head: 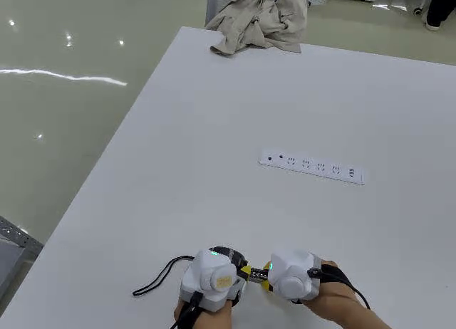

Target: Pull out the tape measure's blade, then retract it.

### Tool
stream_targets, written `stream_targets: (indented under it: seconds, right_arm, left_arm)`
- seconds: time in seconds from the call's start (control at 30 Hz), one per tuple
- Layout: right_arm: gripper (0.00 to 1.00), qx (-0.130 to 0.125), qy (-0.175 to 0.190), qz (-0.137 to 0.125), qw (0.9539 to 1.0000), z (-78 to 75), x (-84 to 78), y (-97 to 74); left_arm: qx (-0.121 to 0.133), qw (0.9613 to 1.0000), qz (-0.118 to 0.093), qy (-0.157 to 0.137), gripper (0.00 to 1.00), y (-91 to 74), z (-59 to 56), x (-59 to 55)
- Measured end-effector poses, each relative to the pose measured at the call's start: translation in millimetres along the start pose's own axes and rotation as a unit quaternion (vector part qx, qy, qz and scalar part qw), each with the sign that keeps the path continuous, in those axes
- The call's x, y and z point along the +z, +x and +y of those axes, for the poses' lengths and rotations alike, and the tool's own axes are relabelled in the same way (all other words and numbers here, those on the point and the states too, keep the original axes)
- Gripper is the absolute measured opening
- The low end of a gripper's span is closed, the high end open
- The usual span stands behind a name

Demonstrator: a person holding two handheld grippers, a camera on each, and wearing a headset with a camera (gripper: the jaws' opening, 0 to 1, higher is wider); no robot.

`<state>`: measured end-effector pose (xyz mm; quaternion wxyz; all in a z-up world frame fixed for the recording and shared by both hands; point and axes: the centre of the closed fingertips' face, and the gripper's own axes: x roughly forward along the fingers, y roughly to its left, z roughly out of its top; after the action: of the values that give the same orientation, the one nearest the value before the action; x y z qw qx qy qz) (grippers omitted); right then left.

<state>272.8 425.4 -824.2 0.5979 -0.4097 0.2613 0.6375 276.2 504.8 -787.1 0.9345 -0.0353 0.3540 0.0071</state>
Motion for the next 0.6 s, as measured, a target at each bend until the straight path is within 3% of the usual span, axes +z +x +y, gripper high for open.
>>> stream_targets:
  seconds: [0.6]
  right_arm:
    - [0.13,-0.003,0.012,-0.013,0.9998,1.1,10.4,4.4]
  left_arm:
    - [-0.003,1.0,0.003,0.003,0.57,-0.4,0.0,-0.5]
